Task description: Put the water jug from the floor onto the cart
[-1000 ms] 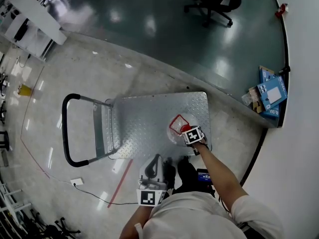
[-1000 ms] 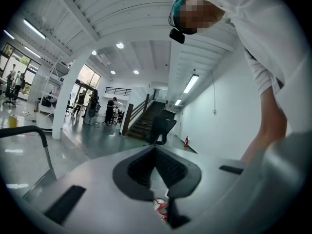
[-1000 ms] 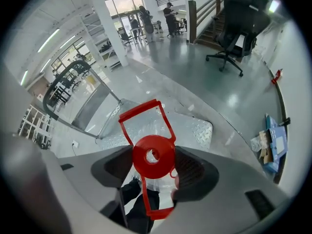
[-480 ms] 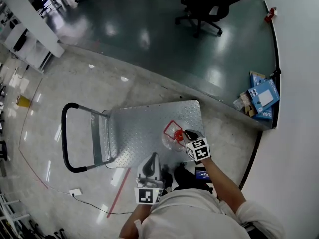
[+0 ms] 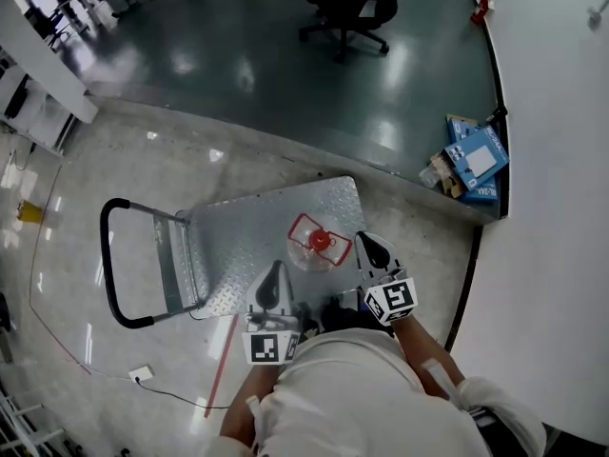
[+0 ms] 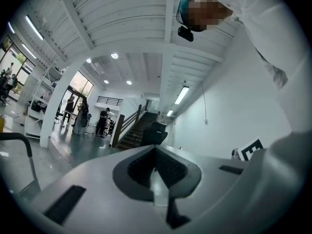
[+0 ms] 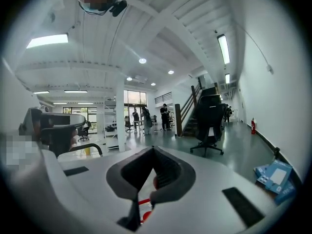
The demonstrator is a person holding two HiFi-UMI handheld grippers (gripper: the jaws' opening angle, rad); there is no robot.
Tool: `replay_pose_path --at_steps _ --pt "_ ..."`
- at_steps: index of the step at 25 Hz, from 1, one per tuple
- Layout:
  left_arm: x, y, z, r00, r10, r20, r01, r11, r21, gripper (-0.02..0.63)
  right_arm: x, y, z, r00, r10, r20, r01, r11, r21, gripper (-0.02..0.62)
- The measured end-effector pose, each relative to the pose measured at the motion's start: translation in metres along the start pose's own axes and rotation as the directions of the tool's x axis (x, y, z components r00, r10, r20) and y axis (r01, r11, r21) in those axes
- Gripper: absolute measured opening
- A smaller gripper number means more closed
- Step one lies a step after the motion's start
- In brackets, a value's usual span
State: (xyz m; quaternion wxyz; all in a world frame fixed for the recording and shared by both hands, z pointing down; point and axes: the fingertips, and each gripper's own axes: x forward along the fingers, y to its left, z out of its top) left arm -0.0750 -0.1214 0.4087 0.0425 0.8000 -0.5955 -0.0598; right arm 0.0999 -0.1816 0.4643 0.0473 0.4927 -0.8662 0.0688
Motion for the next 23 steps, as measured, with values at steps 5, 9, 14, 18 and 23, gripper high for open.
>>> replay_pose_path --at_steps 5,9,14,18,23 --pt "0.002 -0.003 0.003 1.000 0.002 0.010 -0.003 1.000 0.011 0.003 -0.002 0.004 0.017 0.997 0.035 0.061 -0.035 0.999 0.006 0.012" --pt "0.004 -0.001 0.005 1.000 0.014 0.018 -0.014 1.000 0.011 0.003 -0.004 0.008 0.023 0.995 0.059 0.081 -0.060 0.998 0.005 0.012" --pt "0.004 -0.001 0.009 0.999 0.018 0.031 -0.018 1.000 0.011 0.003 -0.009 0.009 0.024 0.994 0.070 0.083 -0.071 0.997 0.008 0.012" --pt "0.004 -0.001 0.010 0.999 0.020 0.030 -0.021 1.000 0.011 0.003 -0.009 0.011 0.024 0.994 0.077 0.084 -0.078 0.997 0.013 0.012" --pt "0.002 0.002 0.009 0.999 0.020 0.030 -0.021 1.000 0.006 0.003 -0.007 0.017 0.028 0.992 0.094 0.086 -0.095 0.995 0.005 0.012"
